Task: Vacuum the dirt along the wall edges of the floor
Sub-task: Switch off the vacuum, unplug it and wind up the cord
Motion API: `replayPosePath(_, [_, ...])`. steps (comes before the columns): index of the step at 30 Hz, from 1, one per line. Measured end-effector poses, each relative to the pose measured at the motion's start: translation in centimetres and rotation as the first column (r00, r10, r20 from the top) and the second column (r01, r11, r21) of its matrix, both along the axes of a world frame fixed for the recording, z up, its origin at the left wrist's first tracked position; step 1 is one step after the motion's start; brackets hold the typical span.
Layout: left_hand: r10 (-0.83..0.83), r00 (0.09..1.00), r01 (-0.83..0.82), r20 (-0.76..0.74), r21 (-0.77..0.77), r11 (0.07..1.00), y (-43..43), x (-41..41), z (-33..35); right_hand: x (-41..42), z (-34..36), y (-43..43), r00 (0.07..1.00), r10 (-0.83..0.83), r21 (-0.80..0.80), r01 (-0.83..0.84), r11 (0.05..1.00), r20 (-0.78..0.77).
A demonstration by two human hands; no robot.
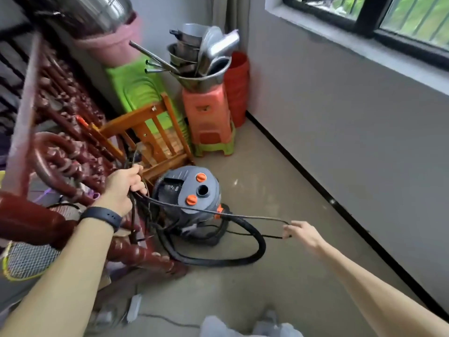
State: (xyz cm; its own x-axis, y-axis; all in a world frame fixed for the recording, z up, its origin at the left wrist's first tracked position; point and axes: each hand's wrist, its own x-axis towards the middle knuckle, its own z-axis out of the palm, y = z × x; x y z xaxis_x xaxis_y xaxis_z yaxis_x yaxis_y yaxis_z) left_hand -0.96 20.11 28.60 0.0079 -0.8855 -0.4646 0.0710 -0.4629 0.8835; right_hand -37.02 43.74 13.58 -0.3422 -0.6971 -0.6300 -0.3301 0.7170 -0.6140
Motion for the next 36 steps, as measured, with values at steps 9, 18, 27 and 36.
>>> replayPosePath(9, [-0.316, 0.895, 0.306, 0.315, 0.081, 0.948, -1.2, -4.5, -4.8, 10.7, 10.4, -16.9, 0.974, 0.223, -0.324, -0.2, 0.925, 0.037])
replayPosePath(18, [-0.234, 0.972, 0.235, -0.031, 0.075, 0.969, -4.3, -8.2, -9.7, 15.8, 10.5, -32.2, 0.656, -0.186, -0.05, 0.324, 0.945, 0.731])
replayPosePath(27, [-0.747, 0.654, 0.683, 0.121, 0.329, 0.652, -13.8, -3.6, -12.2, 12.3, 4.0, -37.2, 0.569, 0.727, -0.146, -0.815, 0.561, -0.384])
replayPosePath(36, [-0.642, 0.709, 0.579, 0.292, 0.278, 0.766, -18.4, -2.8, -14.7, 11.9, -2.3, -43.4, 0.617, 0.778, -0.062, -0.786, 0.615, -0.117])
